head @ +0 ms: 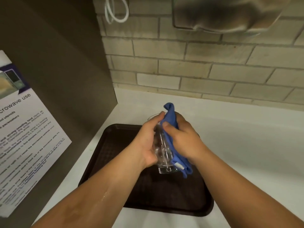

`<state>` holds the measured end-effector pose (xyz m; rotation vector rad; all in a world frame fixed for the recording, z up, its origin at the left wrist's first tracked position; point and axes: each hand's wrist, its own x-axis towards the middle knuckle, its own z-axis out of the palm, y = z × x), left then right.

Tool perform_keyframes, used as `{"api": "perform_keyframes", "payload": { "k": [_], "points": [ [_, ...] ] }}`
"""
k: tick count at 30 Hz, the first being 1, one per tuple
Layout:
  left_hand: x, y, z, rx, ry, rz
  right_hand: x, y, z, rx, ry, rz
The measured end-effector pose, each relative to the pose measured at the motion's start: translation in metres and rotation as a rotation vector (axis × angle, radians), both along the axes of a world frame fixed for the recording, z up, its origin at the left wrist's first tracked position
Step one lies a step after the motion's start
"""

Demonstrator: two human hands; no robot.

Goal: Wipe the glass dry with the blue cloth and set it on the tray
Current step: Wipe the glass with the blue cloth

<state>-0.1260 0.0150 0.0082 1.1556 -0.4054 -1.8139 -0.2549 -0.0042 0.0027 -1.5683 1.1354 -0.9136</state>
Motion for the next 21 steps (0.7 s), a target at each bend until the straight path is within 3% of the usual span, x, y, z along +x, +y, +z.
{"api": "perform_keyframes", "payload": {
  "k": [2, 4, 7, 9, 12, 16, 18, 21],
  "points": [
    [0.006, -0.004, 0.006, 0.0, -0.026, 0.035, -0.007, -0.002, -0.003, 0.152, -0.101, -0.007],
    [0.015, -0.007, 0.01, 0.005, -0.037, 0.094, -0.015, 0.015, -0.01, 0.178, -0.099, 0.082],
    [0.016, -0.008, 0.008, 0.002, -0.01, 0.056, -0.009, 0.041, -0.017, -0.083, 0.183, 0.234],
    [0.01, -0.006, 0.001, -0.007, -0.005, 0.004, 0.002, 0.039, -0.012, -0.214, 0.269, 0.136],
    [0.004, -0.004, -0.003, -0.035, -0.028, -0.03, 0.003, 0.013, -0.001, -0.12, 0.113, -0.01],
    [0.01, -0.006, 0.007, -0.02, -0.053, 0.017, -0.02, 0.006, -0.006, 0.228, -0.205, 0.079],
    [0.016, -0.008, 0.009, -0.017, -0.053, 0.078, -0.023, 0.025, -0.013, 0.184, -0.142, 0.198],
    [0.016, -0.006, 0.008, -0.032, -0.022, 0.05, -0.015, 0.037, -0.016, -0.063, 0.093, 0.254]
  ]
}}
